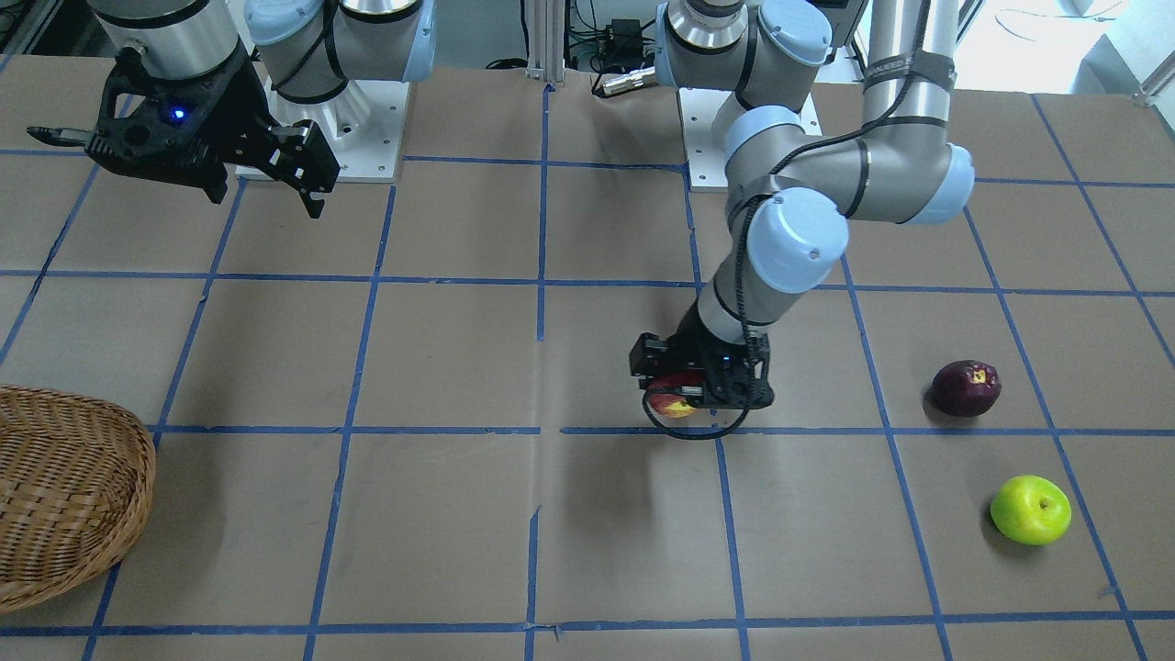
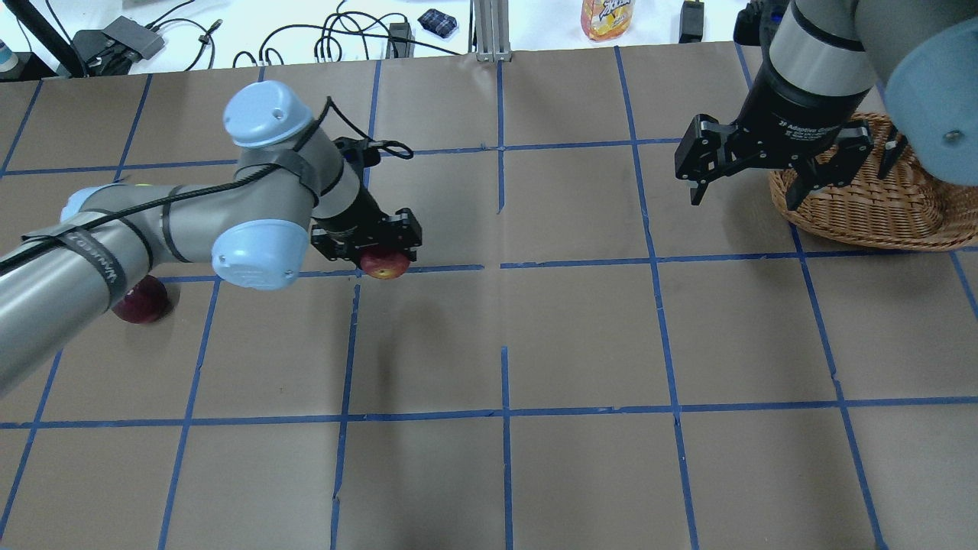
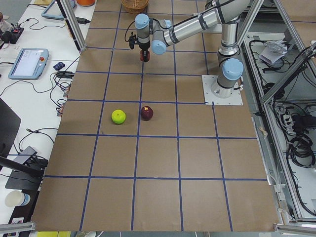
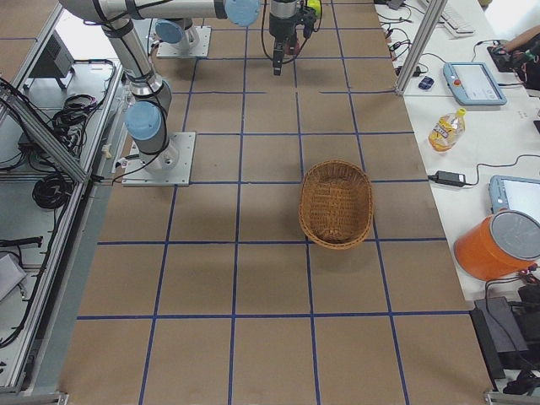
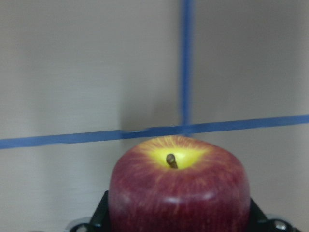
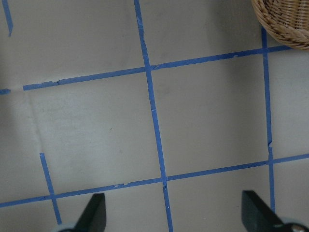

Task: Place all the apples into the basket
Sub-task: 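Carry the red apple toward the table center with the left gripper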

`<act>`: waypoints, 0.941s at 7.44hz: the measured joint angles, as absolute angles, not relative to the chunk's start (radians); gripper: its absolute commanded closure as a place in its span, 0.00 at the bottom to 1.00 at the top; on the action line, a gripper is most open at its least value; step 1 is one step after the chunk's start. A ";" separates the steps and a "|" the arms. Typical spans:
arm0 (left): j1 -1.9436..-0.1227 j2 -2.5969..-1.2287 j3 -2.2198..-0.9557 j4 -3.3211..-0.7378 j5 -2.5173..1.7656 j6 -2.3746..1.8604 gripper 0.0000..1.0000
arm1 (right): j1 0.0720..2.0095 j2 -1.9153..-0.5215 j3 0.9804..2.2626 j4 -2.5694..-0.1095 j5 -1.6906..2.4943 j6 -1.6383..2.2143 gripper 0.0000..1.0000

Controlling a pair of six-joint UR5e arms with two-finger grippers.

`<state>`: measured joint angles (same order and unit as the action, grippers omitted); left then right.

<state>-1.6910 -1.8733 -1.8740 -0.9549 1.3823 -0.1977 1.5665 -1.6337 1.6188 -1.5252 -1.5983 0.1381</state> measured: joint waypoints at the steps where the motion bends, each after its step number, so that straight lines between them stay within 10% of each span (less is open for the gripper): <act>1: -1.773 -1.907 -1.856 -0.912 1.373 -0.297 0.51 | 1.566 -1.634 1.619 -1.524 -1.598 0.138 0.00; 3: -1.899 -1.971 -1.800 -0.887 1.445 -0.413 0.47 | 1.566 -1.634 1.619 -1.522 -1.598 0.138 0.00; 4: -1.940 -2.001 -1.781 -0.876 1.466 -0.455 0.01 | 1.566 -1.634 1.620 -1.522 -1.598 0.139 0.00; 7: -1.980 -2.039 -1.765 -0.826 1.479 -0.481 0.00 | 1.567 -1.631 1.620 -1.527 -1.595 0.142 0.00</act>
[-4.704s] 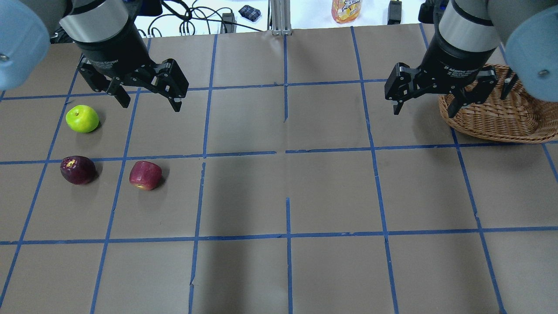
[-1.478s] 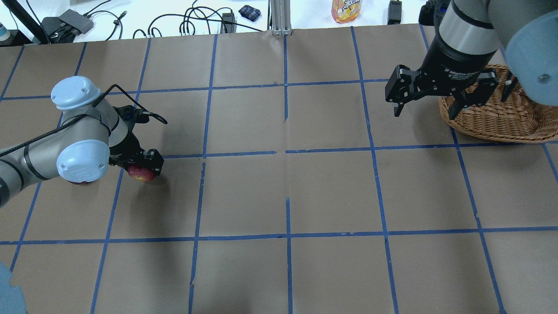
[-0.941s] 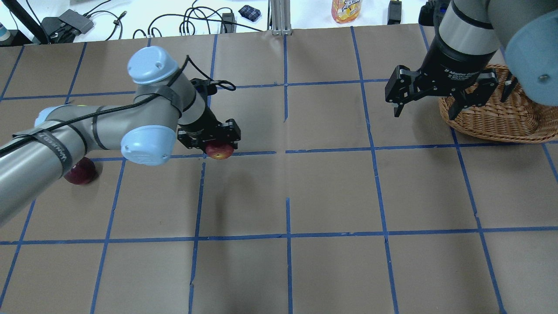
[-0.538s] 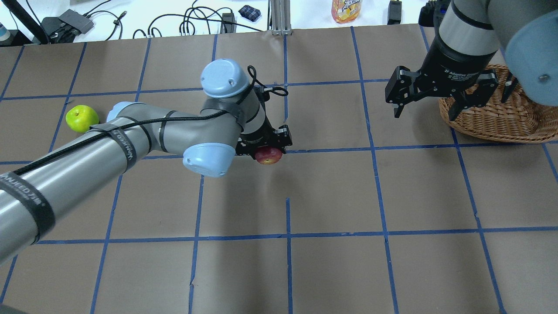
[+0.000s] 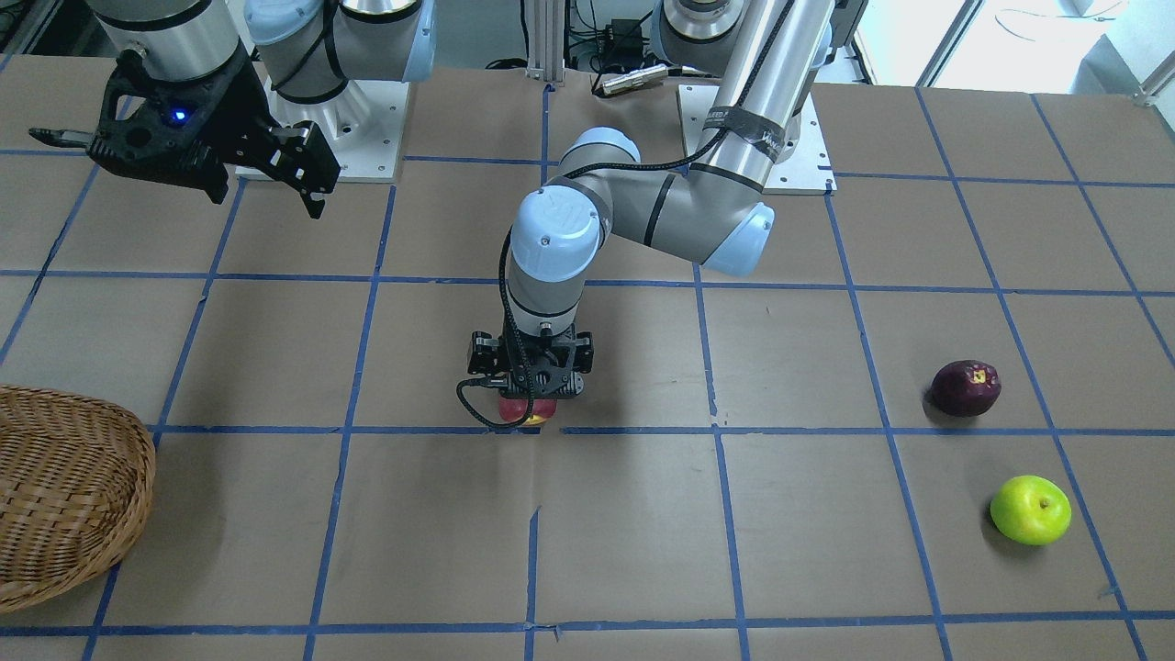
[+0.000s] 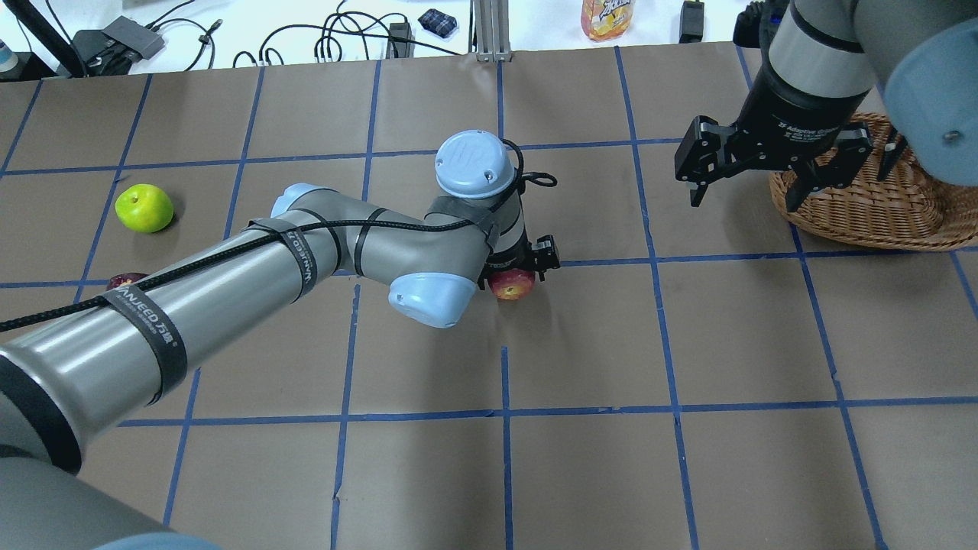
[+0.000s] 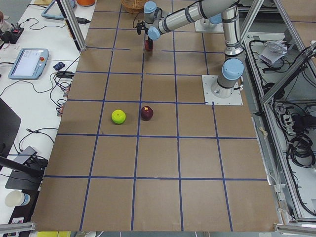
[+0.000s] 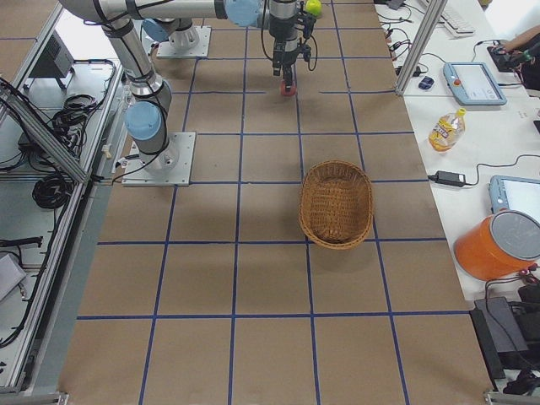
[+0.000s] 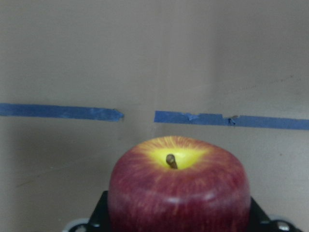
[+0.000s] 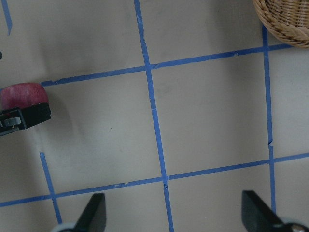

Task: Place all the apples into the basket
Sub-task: 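Carry the red apple toward the table center with the left gripper, then release the red apple at center while the right arm approaches it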

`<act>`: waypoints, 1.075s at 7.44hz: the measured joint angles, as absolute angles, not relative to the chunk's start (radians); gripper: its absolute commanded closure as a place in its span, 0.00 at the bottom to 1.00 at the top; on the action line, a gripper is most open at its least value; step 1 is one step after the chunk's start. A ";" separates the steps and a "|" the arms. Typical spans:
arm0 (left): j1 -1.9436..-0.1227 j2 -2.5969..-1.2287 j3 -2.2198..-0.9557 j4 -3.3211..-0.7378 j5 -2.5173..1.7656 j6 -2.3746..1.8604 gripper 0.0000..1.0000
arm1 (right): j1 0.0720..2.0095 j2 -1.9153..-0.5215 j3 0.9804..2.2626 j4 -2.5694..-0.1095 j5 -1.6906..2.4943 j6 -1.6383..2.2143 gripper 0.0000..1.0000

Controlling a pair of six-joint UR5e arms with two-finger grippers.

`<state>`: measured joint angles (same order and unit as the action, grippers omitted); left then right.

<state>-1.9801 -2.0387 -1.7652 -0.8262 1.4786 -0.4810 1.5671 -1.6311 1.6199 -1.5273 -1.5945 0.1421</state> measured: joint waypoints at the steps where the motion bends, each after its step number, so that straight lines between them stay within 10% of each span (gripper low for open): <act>1: -1.970 -2.022 -1.761 -0.823 1.477 -0.474 0.00 | 1.568 -1.627 1.621 -1.535 -1.589 0.144 0.00; 8: -1.490 -1.707 -1.769 -1.249 1.663 0.132 0.00 | 1.643 -1.414 1.646 -1.783 -1.579 0.191 0.00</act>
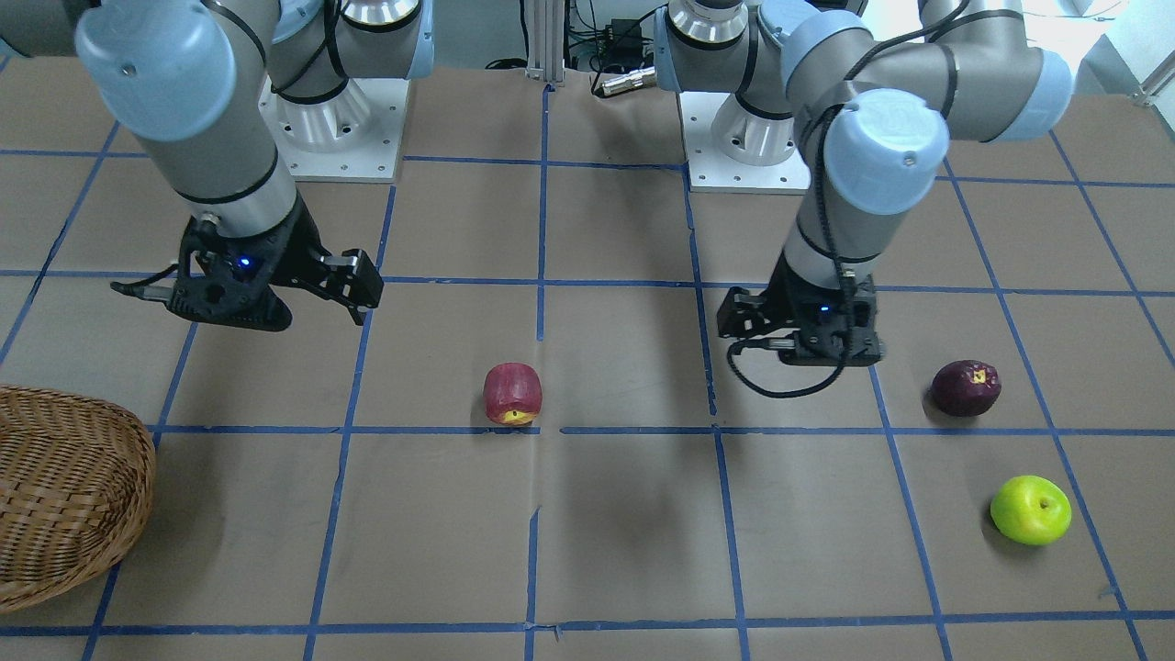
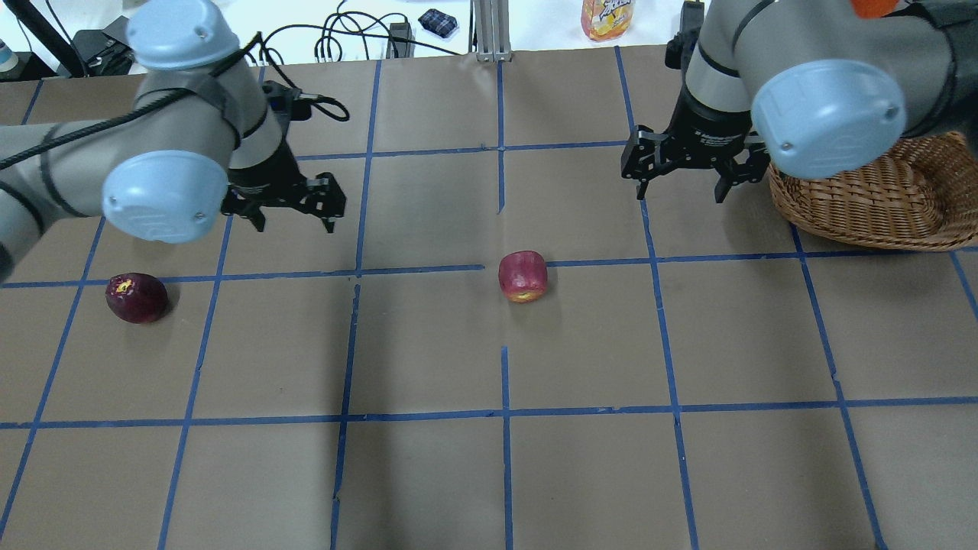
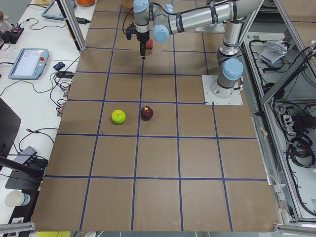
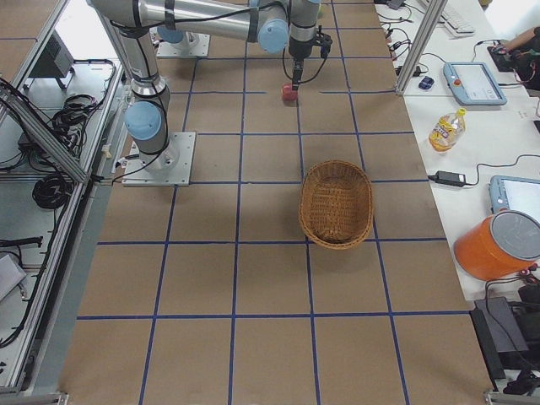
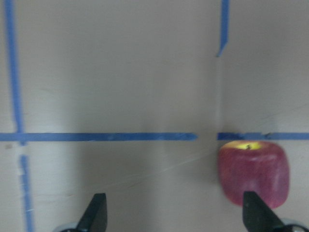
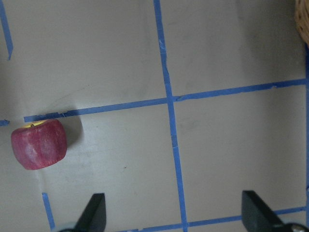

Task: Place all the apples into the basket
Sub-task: 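Release the red apple at center while the right arm approaches it, then grasp the red apple with right gripper while left grasps dark red apple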

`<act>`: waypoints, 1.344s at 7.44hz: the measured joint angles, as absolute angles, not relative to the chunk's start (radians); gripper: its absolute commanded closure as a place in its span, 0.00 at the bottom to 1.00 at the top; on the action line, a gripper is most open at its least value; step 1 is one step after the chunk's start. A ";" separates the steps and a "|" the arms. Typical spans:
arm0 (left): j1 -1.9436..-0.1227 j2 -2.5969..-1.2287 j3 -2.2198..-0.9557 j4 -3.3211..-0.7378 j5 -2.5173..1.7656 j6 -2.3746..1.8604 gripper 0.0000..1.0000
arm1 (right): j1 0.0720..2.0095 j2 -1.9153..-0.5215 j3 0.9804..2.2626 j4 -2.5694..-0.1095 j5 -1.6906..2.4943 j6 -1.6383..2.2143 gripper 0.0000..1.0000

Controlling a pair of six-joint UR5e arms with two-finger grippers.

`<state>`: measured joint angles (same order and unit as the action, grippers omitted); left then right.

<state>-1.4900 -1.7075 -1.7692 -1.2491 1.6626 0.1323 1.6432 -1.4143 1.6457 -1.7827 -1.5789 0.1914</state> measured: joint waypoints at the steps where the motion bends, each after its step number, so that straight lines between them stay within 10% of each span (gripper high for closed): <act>1: -1.374 -1.706 -1.774 -1.257 1.683 0.269 0.00 | 1.700 -1.359 1.643 -1.854 -1.579 0.258 0.00; 10: -0.956 -1.928 -1.800 -1.091 1.625 0.783 0.00 | 1.906 -1.111 1.640 -2.006 -1.507 0.349 0.00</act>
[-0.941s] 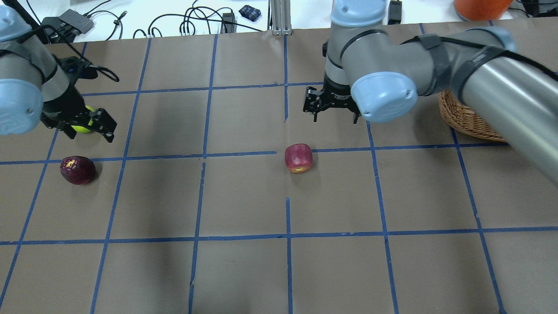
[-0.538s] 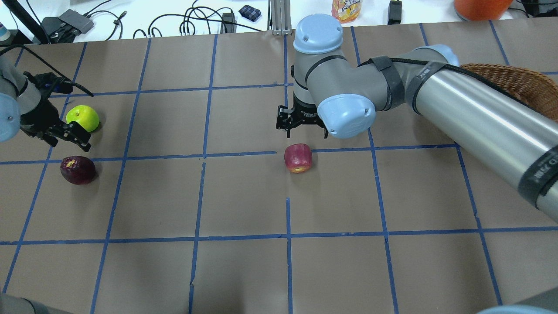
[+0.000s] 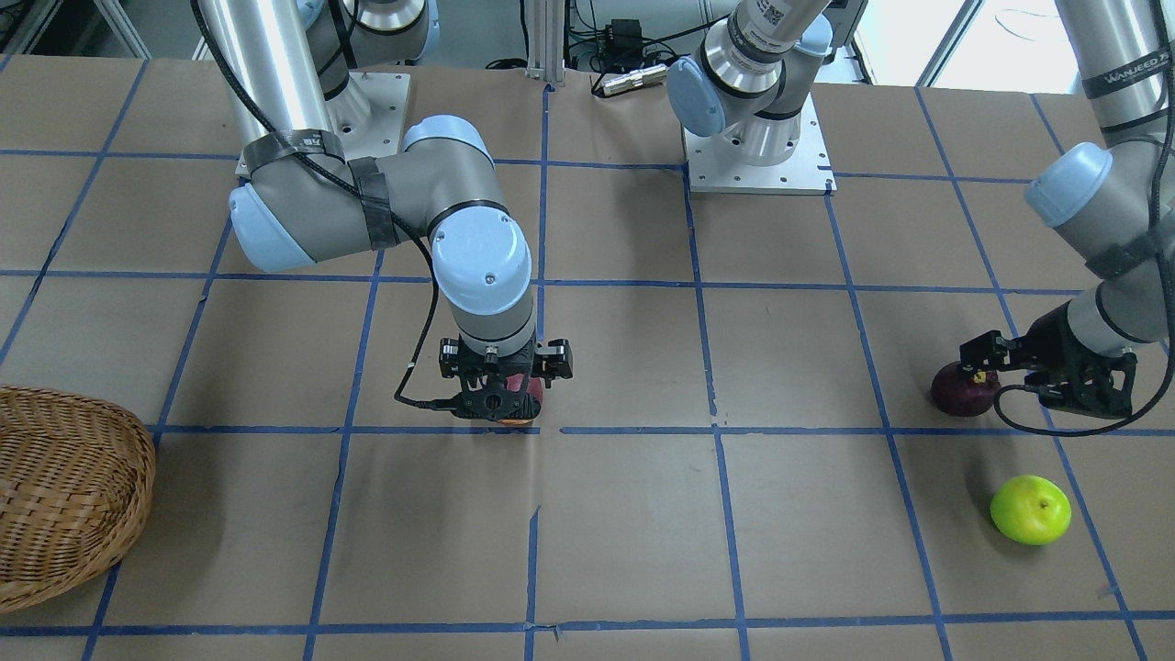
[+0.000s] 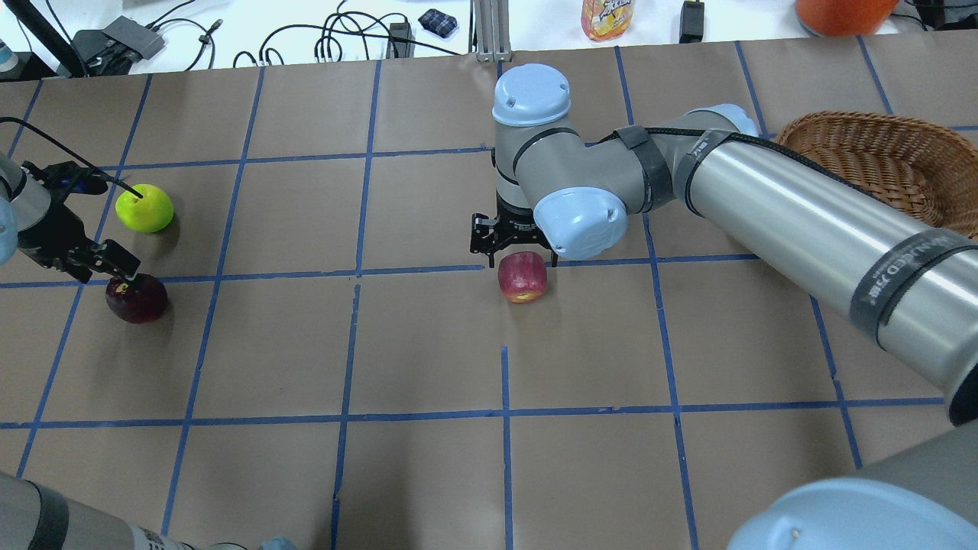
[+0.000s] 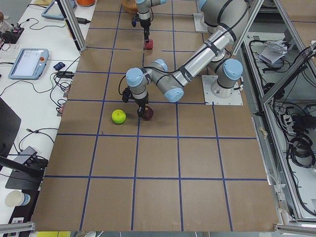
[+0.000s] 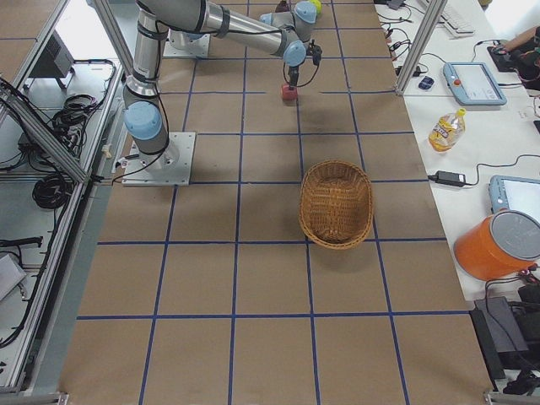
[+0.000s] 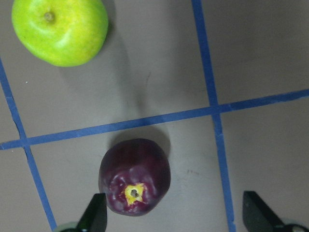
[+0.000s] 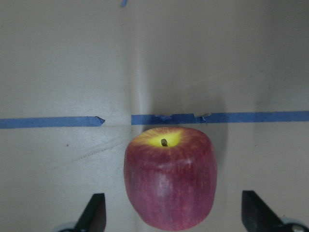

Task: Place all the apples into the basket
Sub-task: 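Grasp the red apple with right gripper while left grasps dark red apple, then carry red apple to basket with right while left carries dark apple centerward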

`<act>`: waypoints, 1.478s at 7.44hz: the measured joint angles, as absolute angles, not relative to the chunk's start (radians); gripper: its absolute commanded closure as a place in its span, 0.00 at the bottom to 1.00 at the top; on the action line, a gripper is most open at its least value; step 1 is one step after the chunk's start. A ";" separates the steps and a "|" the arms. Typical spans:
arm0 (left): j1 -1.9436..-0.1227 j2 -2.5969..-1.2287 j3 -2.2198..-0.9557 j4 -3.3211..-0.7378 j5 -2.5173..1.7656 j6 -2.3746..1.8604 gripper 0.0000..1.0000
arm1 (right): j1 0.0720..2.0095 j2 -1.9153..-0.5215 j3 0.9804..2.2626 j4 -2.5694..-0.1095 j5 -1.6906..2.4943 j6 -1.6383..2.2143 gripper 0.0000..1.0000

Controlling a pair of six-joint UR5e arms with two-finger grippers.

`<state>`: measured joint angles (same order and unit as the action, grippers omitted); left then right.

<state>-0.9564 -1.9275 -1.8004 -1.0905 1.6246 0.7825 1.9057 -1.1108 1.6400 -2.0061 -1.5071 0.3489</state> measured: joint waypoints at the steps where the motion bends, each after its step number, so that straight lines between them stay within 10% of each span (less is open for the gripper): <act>1: -0.955 -1.944 -1.813 -1.063 1.616 0.784 0.00 | 1.906 -1.098 1.641 -2.007 -1.508 0.347 0.00; 3: -0.953 -1.966 -1.834 -1.032 1.592 0.783 0.00 | 1.907 -1.071 1.642 -2.012 -1.509 0.344 0.18; 4: -0.950 -1.971 -1.840 -1.028 1.588 0.784 0.00 | 1.907 -1.061 1.642 -2.014 -1.508 0.343 0.77; 5: -0.945 -1.976 -1.846 -1.027 1.587 0.785 0.11 | 1.907 -1.051 1.642 -2.016 -1.508 0.344 1.00; 6: -0.940 -1.980 -1.854 -1.026 1.586 0.788 0.54 | 1.907 -1.048 1.641 -2.017 -1.508 0.344 1.00; 7: -0.935 -1.981 -1.857 -1.025 1.588 0.789 0.72 | 1.907 -1.048 1.641 -2.016 -1.507 0.343 1.00; 11: -1.034 -1.894 -1.765 -1.114 1.586 0.744 0.73 | 1.864 -1.164 1.590 -1.928 -1.509 0.349 1.00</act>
